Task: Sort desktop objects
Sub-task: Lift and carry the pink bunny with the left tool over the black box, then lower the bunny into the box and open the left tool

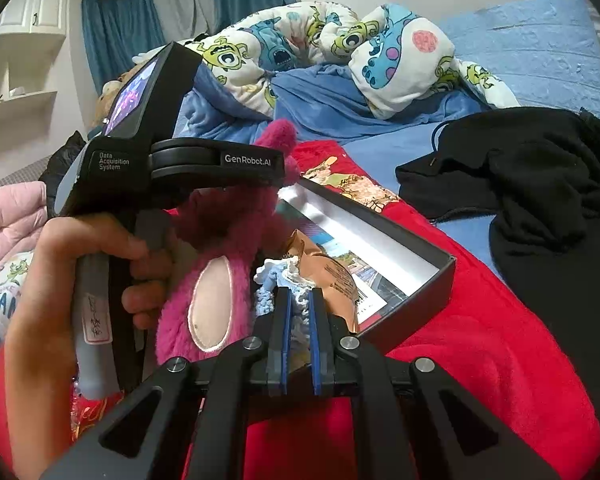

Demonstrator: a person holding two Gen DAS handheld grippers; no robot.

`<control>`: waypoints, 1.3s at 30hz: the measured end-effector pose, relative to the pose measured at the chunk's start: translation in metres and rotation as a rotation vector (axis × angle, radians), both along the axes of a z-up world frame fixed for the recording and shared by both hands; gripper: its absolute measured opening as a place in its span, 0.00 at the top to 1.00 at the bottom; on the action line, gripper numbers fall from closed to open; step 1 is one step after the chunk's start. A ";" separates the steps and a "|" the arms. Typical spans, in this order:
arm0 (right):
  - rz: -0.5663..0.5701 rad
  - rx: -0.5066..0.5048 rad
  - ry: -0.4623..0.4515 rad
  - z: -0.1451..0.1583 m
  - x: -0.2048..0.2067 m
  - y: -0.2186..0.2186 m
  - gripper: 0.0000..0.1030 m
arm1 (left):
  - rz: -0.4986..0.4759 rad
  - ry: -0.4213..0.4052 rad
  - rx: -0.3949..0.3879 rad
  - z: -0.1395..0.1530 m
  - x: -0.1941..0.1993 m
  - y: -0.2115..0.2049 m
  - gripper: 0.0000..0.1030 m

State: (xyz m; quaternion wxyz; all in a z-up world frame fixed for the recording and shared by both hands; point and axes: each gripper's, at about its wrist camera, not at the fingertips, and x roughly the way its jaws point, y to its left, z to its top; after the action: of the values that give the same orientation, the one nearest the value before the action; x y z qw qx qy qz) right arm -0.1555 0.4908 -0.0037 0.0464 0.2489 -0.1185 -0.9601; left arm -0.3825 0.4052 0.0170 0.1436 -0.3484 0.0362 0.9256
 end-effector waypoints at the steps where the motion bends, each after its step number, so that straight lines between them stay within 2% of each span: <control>1: 0.001 -0.001 0.002 0.000 0.000 0.000 0.91 | -0.001 0.002 -0.003 0.000 0.001 0.001 0.28; 7: 0.003 -0.017 0.026 0.002 0.004 0.004 0.91 | 0.009 0.012 -0.039 -0.001 0.002 0.006 0.28; 21: 0.004 -0.038 0.015 -0.002 0.001 0.007 0.91 | 0.042 0.022 -0.060 -0.001 0.002 0.007 0.27; 30: 0.023 -0.075 0.035 -0.002 0.003 0.011 0.87 | 0.044 0.024 -0.059 -0.001 0.002 0.006 0.27; 35: 0.033 -0.081 0.045 -0.001 0.005 0.011 0.86 | 0.038 0.023 -0.059 0.000 0.004 0.008 0.20; 37: 0.042 -0.092 0.056 -0.001 0.007 0.012 0.77 | 0.010 0.017 -0.052 0.001 0.005 0.010 0.12; 38: 0.052 -0.105 0.064 0.000 0.008 0.013 0.62 | -0.007 0.019 -0.047 0.002 0.006 0.011 0.06; 39: 0.065 -0.127 0.077 0.000 0.010 0.015 0.38 | -0.015 0.024 -0.044 0.003 0.008 0.012 0.01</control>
State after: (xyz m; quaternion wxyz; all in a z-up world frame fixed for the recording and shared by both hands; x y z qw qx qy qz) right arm -0.1454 0.5060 -0.0034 0.0979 0.2122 -0.1690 -0.9575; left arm -0.3749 0.4175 0.0197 0.1426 -0.3400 0.0609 0.9276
